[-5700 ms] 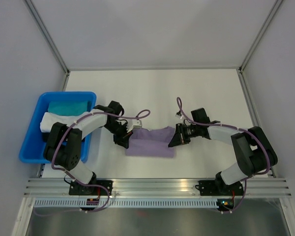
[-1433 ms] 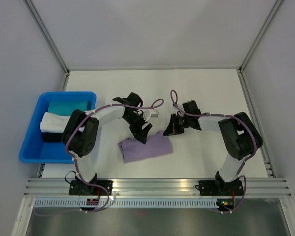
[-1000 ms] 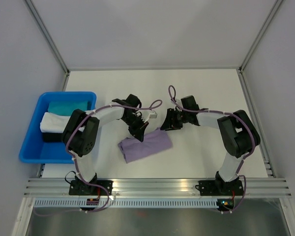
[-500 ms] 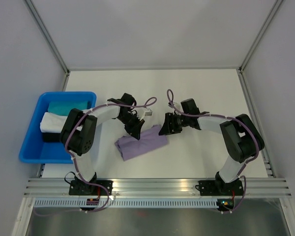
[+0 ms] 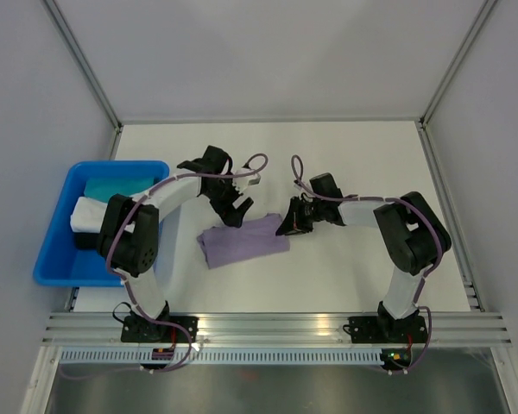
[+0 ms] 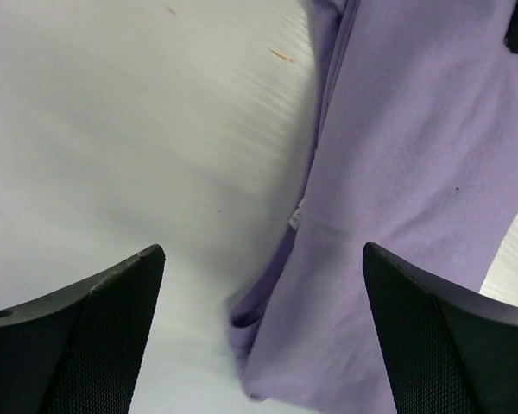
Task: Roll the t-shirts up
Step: Roll the tshirt, then place the rolled tshirt into the container
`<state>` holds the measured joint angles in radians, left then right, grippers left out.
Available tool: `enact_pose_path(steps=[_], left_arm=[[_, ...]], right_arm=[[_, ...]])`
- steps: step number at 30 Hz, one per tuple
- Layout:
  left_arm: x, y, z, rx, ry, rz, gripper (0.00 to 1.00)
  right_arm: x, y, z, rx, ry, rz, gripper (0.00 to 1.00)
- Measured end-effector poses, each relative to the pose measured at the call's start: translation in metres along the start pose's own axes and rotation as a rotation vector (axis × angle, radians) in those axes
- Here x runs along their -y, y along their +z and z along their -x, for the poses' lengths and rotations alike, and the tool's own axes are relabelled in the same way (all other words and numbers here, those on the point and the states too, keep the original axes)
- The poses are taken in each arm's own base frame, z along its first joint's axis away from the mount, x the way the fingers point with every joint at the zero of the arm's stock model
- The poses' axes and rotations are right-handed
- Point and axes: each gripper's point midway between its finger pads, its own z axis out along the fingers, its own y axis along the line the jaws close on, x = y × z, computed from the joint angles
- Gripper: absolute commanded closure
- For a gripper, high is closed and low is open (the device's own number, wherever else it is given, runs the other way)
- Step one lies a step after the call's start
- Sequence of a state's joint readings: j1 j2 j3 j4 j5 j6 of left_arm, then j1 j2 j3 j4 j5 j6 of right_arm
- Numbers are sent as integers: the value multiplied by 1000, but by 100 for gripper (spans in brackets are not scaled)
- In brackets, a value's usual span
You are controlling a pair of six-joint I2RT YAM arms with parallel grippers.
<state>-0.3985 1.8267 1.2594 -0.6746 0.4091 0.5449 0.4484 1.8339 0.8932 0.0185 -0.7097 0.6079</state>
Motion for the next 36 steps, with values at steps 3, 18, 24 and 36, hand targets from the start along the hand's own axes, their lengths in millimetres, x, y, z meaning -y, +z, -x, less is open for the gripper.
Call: enact_pose_path(steps=[3,18,24,36], left_arm=[[-14,-25,26,52,82,83,0],[-10,-173,194,518,235,274,0],[48,-70,85,200,372,206,0],[42,-16,12,-18,529,427,0]], right_arm=[[-4,0,13,40,41,-15,95],[-29,4,52,180,248,52,92],[-34,9,61,229,364,133,84],[-5,8,45,176,259,-40,55]])
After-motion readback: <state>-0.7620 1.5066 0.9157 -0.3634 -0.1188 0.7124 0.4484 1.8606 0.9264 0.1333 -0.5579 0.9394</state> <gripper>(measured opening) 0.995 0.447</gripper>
